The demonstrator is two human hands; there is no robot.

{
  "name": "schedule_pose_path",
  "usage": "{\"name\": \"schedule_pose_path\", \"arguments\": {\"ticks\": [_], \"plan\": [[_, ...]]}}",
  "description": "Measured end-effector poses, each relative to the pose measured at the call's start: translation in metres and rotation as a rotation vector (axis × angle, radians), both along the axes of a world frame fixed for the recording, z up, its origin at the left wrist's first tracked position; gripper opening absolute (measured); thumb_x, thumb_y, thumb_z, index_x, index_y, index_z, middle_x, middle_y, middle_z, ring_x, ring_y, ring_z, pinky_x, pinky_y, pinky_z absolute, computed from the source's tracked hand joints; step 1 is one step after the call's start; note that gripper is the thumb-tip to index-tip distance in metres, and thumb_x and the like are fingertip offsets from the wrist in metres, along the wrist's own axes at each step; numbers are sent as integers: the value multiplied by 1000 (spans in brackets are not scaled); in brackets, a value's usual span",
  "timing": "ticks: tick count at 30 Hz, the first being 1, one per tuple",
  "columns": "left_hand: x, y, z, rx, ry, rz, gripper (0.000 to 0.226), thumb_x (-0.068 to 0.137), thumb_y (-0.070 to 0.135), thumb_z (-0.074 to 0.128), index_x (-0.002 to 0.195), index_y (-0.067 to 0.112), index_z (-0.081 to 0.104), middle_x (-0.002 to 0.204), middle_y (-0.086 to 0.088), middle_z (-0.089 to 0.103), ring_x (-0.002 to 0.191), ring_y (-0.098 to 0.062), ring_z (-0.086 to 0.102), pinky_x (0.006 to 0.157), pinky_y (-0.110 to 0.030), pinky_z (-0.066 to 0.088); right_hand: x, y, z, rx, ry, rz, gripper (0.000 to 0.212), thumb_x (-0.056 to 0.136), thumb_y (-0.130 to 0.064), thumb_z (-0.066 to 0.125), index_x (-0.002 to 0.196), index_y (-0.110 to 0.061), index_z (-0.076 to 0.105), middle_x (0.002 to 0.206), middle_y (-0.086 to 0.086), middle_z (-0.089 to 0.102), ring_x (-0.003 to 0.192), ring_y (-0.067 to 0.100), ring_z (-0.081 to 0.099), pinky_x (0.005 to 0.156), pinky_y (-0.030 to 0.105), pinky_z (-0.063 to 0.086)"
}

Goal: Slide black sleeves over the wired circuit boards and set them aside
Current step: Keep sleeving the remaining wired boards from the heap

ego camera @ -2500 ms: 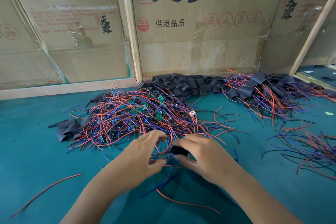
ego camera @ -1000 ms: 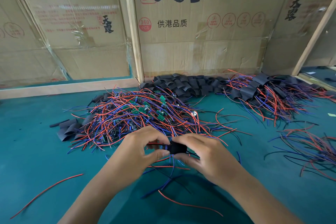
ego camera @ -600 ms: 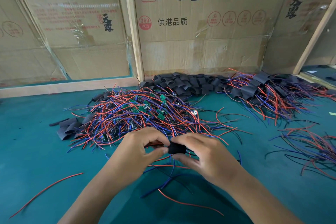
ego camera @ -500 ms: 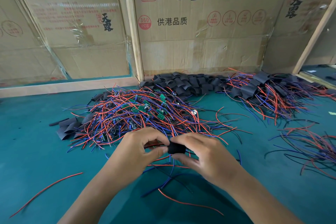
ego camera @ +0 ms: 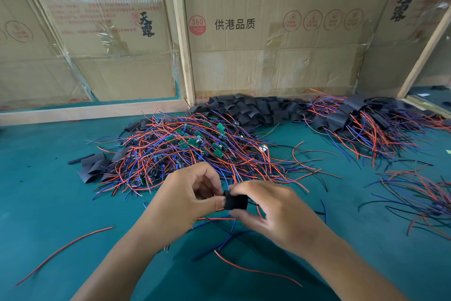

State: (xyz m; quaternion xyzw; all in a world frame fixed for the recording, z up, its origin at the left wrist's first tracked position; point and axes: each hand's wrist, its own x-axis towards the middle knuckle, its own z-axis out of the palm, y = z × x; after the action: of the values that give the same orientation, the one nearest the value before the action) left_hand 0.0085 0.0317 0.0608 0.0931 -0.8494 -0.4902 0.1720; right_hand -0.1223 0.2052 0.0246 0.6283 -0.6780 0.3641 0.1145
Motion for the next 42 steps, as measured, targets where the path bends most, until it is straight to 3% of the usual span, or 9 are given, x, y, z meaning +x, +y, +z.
{"name": "schedule_pose_path", "arguments": {"ticks": [7, 12, 16, 20, 25, 29, 31, 36, 42], "plan": [[-2, 0, -4, 72, 32, -15, 20, 81, 10, 83, 79, 18, 64, 69, 0, 67, 59, -7, 55, 57, -16, 43, 1, 1, 2, -8, 98, -78, 19, 94, -20, 63, 108, -10, 68, 98, -1, 70, 87, 23, 67, 75, 36, 55], [-10, -12, -12, 328, 217, 277, 18, 92, 19, 68, 80, 7, 63, 67, -5, 66, 58, -17, 59, 61, -31, 52, -36, 9, 29, -101, 243, -280, 27, 95, -25, 56, 103, -5, 71, 94, 5, 74, 79, 28, 71, 65, 40, 58], [-18, -27, -37, 34, 151, 493, 22, 94, 20, 67, 73, 19, 59, 61, -1, 61, 56, -19, 51, 61, -40, 48, -109, 16, 64, -70, 272, -482, 17, 90, -15, 71, 104, -5, 73, 111, 12, 65, 100, 33, 65, 82, 42, 55], [-18, -32, -53, -180, 76, 470, 23, 93, 28, 67, 73, 26, 56, 61, 10, 60, 50, -9, 46, 47, -18, 36, -199, 23, 96, 105, 242, -791, 18, 91, -18, 68, 105, -8, 67, 100, 18, 60, 91, 42, 62, 74, 46, 53], [-21, -35, -60, -275, 45, 409, 22, 94, 32, 66, 76, 28, 55, 66, 8, 59, 50, -10, 45, 49, -21, 36, -275, 43, 104, 230, 256, -1083, 21, 87, -8, 66, 100, -1, 51, 98, 29, 54, 85, 50, 61, 70, 52, 50], [-22, -36, -63, -279, 43, 386, 22, 94, 31, 65, 76, 28, 54, 64, 10, 58, 50, -11, 43, 49, -21, 35, -286, 41, 81, 642, 159, -1228, 23, 88, -16, 63, 110, -7, 64, 113, 21, 65, 103, 40, 65, 84, 42, 53], [-23, -36, -62, -282, 43, 371, 22, 94, 32, 64, 76, 28, 53, 64, 10, 56, 50, -11, 42, 49, -22, 34, -281, 26, 78, 670, 185, -1282, 21, 87, -16, 60, 106, -12, 70, 111, 15, 68, 104, 33, 65, 90, 38, 47], [-22, -34, -62, -312, 40, 349, 22, 95, 31, 64, 76, 26, 53, 63, 11, 54, 50, -12, 40, 49, -21, 30, -262, -36, 80, 431, 143, -1060, 17, 88, 3, 49, 99, -3, 61, 100, 20, 55, 84, 35, 54, 68, 39, 41], [-20, -31, -60, -341, 32, 326, 22, 94, 30, 66, 76, 27, 53, 65, 16, 54, 50, -11, 41, 48, -19, 29, -236, -86, 68, 530, -74, -800, 16, 92, -9, 59, 89, 2, 71, 94, 24, 71, 85, 37, 67, 74, 38, 55]]}}
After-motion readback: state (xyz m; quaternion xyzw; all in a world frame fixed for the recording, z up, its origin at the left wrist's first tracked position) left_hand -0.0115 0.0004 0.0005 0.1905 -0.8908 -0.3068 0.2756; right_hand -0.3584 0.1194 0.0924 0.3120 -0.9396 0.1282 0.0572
